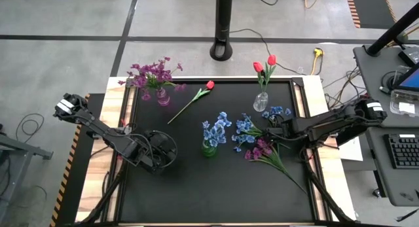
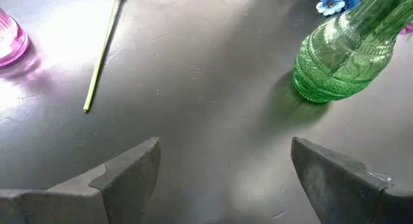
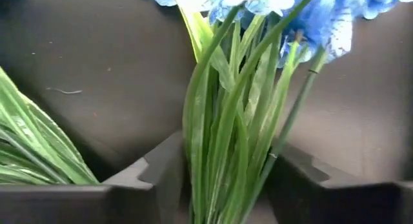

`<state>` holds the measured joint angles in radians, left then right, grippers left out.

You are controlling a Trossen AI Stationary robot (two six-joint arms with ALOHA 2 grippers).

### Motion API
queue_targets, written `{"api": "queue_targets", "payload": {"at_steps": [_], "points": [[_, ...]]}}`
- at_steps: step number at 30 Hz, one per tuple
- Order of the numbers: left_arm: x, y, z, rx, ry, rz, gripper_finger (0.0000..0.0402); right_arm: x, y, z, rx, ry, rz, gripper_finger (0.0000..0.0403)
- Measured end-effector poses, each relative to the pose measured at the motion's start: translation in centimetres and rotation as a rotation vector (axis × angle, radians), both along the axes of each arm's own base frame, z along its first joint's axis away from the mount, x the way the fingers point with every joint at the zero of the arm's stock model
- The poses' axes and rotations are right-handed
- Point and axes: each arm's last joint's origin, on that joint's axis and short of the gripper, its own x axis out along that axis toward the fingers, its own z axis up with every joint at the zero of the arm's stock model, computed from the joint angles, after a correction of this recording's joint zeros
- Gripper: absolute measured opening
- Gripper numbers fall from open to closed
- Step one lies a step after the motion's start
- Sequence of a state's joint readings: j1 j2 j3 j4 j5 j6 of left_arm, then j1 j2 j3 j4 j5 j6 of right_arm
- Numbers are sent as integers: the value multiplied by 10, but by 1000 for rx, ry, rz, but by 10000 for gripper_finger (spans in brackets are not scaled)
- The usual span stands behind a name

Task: Sort flowers into vase by color
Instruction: Put the right blue flower into the green crystal vase

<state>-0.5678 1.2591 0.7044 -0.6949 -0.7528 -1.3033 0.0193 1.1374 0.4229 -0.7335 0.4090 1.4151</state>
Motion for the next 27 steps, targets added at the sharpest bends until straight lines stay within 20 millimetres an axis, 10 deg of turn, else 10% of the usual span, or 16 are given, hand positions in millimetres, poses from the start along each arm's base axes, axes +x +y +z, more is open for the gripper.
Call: {"api": "queue_targets", "payload": {"at_steps": [13, 27], "points": [[0, 0, 0, 0, 0, 0, 330, 3, 0, 0, 2, -37, 4, 37], [2, -1, 1, -12, -19, 0, 330, 33, 1, 51, -99, -70, 212, 23]]}}
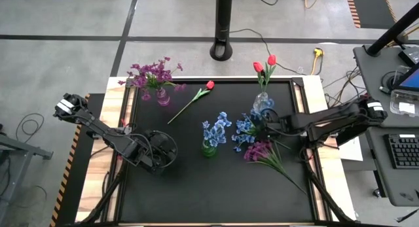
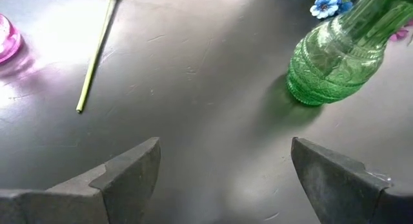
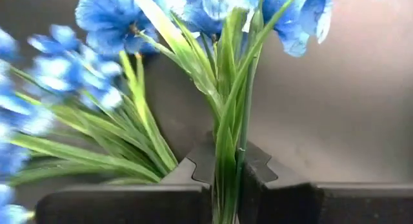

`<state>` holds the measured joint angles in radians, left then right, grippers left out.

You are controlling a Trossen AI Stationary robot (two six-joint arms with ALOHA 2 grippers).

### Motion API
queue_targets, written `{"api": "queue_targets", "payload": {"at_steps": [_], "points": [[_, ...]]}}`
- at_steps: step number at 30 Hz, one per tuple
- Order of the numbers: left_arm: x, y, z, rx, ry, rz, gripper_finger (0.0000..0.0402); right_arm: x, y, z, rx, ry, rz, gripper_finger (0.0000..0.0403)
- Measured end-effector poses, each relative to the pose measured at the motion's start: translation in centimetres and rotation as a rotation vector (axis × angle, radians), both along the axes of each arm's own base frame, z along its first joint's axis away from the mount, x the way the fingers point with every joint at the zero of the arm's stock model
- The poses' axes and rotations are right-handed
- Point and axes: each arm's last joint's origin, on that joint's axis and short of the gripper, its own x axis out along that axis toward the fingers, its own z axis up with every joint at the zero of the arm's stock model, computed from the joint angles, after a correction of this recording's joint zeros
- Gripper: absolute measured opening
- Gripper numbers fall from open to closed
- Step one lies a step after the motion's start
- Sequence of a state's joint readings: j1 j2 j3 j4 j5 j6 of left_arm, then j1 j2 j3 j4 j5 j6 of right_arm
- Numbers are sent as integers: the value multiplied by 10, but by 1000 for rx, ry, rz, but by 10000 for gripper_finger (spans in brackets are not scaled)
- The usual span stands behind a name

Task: Sort flowers into vase by color
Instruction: Put the right blue flower into the green crystal vase

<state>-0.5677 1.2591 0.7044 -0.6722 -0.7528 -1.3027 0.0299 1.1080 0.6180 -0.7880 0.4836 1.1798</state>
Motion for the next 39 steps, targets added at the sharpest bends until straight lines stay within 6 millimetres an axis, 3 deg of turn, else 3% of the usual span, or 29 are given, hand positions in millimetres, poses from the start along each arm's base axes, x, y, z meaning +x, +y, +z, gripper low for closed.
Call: {"api": "queue_targets", "payload": {"at_steps": [13, 23, 29, 39], "points": [[6, -7, 4, -30, -6, -109, 330, 30, 27, 74, -169, -99, 307, 23], [13, -22, 30, 22, -43, -236, 330, 32, 66, 130, -360, -234, 477, 23], [14, -22, 32, 58, -58, -228, 330, 25, 95, 139, -483, -340, 512, 23], [13, -20, 29, 103, -78, -199, 330, 26, 145, 130, -618, -613, 680, 22]]}}
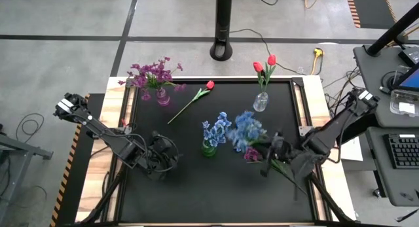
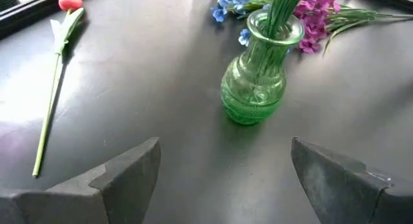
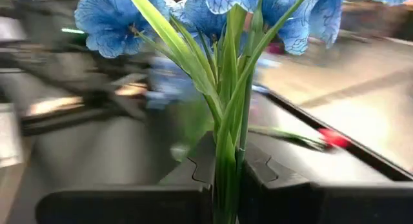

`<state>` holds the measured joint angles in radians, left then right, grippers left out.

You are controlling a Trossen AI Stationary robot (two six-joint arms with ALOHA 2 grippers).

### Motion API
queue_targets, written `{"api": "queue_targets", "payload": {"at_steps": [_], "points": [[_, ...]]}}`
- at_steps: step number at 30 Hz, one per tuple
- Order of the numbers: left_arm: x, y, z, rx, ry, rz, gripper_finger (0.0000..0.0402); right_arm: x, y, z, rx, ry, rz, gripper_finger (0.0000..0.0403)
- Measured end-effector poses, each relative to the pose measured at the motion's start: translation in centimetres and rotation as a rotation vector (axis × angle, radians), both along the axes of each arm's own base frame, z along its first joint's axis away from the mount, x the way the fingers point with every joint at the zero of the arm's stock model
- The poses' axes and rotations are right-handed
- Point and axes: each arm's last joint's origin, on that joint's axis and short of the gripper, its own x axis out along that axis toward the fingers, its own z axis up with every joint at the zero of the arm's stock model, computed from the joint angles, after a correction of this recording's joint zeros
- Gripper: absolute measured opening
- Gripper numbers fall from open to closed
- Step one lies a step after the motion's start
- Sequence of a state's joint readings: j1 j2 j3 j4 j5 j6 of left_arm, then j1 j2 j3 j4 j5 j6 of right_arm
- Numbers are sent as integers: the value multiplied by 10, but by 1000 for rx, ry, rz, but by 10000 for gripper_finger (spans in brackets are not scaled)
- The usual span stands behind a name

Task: Sort flowers into vase by color
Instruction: Put the right blue flower into the green crystal vase

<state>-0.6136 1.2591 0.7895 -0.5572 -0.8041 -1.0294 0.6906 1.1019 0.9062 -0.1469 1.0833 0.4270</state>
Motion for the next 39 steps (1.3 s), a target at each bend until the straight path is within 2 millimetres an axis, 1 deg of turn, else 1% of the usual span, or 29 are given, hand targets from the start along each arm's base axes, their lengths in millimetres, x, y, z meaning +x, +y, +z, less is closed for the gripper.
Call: {"api": "queue_targets", "payload": {"at_steps": [3, 6, 8, 11, 14, 17, 21, 27, 32, 35, 39], "points": [[0, 0, 0, 8, -5, 6, 330, 5, 9, 0, -16, -95, 252, 22], [0, 1, 1, 25, -17, 18, 330, 8, 12, -2, -89, -280, 534, 22], [0, 1, 1, 31, -21, 22, 330, 7, 11, -8, -148, -398, 635, 22], [0, 1, 1, 30, -22, 23, 330, 10, 6, -19, -226, -499, 610, 22], [0, 1, 1, 28, -27, 23, 330, 20, 1, -31, -284, -524, 561, 22], [0, 1, 1, 28, -26, 23, 330, 32, -3, -39, -335, -550, 513, 22], [0, 1, 1, 28, -27, 24, 330, 49, -6, -43, -416, -575, 453, 22], [0, 1, 0, 28, -27, 26, 330, 74, -8, -41, -513, -577, 382, 22], [0, 1, -1, 27, -28, 26, 330, 95, -11, -40, -565, -583, 382, 22], [0, 1, -2, 26, -30, 26, 330, 104, -15, -42, -576, -576, 365, 22], [0, 1, -3, 23, -32, 29, 330, 114, -21, -43, -602, -591, 391, 22]]}}
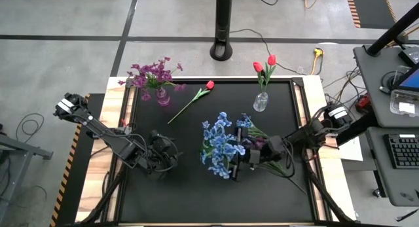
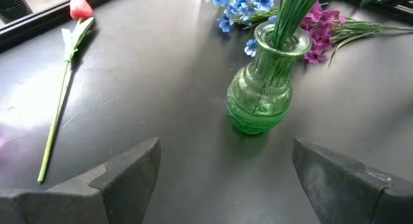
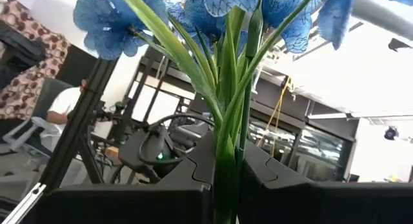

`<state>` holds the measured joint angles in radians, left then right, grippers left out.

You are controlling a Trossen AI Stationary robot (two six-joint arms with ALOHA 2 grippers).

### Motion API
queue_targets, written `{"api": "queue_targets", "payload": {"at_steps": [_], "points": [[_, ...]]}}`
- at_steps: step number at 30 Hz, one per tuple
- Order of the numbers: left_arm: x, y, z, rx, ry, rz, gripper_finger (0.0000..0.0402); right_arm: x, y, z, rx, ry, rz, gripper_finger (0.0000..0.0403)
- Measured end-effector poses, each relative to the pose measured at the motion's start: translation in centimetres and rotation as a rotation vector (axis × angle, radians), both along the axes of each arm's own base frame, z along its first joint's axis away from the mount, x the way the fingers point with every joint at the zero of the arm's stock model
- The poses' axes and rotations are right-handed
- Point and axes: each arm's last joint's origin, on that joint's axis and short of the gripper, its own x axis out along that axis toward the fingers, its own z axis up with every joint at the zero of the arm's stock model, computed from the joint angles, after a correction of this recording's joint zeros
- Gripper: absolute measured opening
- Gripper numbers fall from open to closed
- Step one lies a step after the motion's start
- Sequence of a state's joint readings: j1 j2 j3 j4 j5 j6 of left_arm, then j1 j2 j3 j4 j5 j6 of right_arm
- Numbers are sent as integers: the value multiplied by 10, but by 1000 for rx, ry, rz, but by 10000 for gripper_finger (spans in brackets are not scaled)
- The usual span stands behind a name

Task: Sort flowers into vase by color
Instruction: Put the right blue flower into the green crystal vase

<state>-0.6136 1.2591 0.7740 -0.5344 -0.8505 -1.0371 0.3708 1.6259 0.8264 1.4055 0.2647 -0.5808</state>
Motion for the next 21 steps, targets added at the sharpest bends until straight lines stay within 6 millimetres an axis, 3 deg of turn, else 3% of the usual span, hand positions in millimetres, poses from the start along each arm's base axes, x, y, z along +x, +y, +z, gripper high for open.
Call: {"api": "queue_targets", "payload": {"at_steps": [13, 21], "points": [[0, 0, -1, 0, 0, 0, 330, 18, -24, -9, -1, 5, -44, 22], [0, 0, 0, 2, -4, 2, 330, 27, -27, -20, 10, 32, -45, 22]]}}
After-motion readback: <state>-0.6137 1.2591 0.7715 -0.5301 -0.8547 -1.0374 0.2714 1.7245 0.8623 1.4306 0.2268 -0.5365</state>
